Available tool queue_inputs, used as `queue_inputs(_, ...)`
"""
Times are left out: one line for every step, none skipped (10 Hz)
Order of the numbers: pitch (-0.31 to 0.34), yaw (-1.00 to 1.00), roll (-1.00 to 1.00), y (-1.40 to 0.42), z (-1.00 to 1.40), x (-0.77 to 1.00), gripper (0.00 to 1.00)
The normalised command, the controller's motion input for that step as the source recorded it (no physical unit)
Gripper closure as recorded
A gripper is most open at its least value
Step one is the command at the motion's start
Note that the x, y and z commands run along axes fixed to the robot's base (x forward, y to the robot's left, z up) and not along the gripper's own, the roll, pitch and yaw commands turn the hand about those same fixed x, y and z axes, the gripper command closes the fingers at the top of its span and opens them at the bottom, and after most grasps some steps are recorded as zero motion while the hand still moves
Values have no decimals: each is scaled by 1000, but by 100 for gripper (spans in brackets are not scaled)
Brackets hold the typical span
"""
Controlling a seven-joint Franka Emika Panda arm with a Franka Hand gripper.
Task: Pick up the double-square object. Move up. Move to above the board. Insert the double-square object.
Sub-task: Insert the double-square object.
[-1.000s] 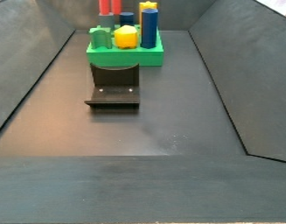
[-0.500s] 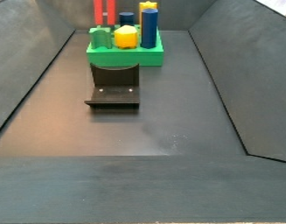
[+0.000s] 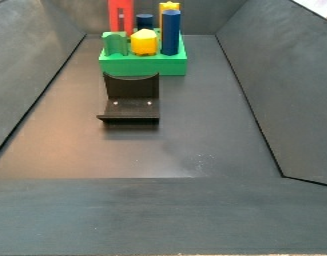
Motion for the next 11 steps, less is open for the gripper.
queue_inputs(314,-123,0,46,-183,380,100)
queue_inputs(329,-34,0,86,-206,443,100)
queue_inputs(266,0,-17,89,-214,383,100)
queue_inputs(219,34,-56,83,-171,251,100)
queue_inputs(181,71,-79,26,-209,166,100)
queue_inputs(234,51,-43,0,-194,291,100)
queue_inputs(303,0,-60,0,-280,409,100)
queue_inputs(289,0,-109,86,-349,334,100)
queue_inputs(203,0,-156,169,-443,166,100)
queue_inputs(186,0,-187,186,-414,149,100)
queue_inputs(234,0,-117,157,-289,311,100)
